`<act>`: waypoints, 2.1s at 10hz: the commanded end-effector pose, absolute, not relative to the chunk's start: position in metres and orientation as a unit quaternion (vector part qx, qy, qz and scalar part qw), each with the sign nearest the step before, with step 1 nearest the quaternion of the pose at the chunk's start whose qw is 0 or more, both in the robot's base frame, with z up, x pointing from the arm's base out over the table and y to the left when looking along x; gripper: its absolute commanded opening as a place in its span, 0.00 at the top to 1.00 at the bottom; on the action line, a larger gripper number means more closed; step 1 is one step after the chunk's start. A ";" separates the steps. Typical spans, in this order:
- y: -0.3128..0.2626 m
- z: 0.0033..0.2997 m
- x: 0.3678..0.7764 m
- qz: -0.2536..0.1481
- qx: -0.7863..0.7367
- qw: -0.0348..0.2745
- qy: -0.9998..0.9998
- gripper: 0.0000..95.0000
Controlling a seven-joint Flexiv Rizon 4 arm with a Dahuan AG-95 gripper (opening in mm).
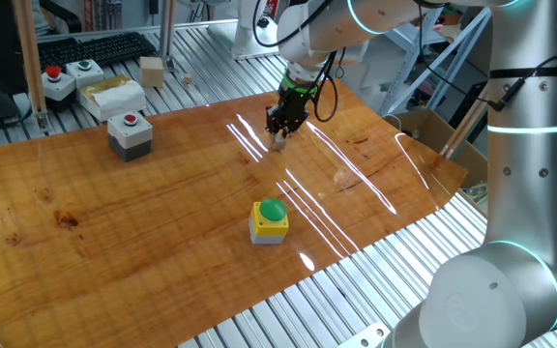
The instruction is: Hold a small block with the gripper and sweep it from left to right on the table
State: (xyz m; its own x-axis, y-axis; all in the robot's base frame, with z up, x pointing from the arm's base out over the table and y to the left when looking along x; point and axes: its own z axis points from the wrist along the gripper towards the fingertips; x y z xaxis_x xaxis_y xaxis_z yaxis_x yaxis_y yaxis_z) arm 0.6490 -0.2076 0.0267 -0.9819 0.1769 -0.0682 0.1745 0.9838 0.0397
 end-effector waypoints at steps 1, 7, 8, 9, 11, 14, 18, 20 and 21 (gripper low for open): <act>-0.209 0.026 0.650 0.018 0.059 0.056 0.997 1.00; -0.223 0.015 0.663 0.017 0.039 0.055 0.998 1.00; -0.222 0.016 0.664 0.024 0.041 0.053 0.997 1.00; -0.221 0.018 0.663 0.022 0.042 0.053 0.997 1.00; -0.220 0.018 0.663 0.017 0.041 0.054 0.998 1.00; -0.220 0.018 0.663 0.024 0.039 0.053 0.998 1.00; -0.220 0.018 0.663 0.010 -0.017 0.049 0.999 1.00; -0.220 0.018 0.663 -0.019 -0.038 0.047 0.998 1.00; -0.220 0.018 0.663 -0.023 -0.049 0.046 0.997 1.00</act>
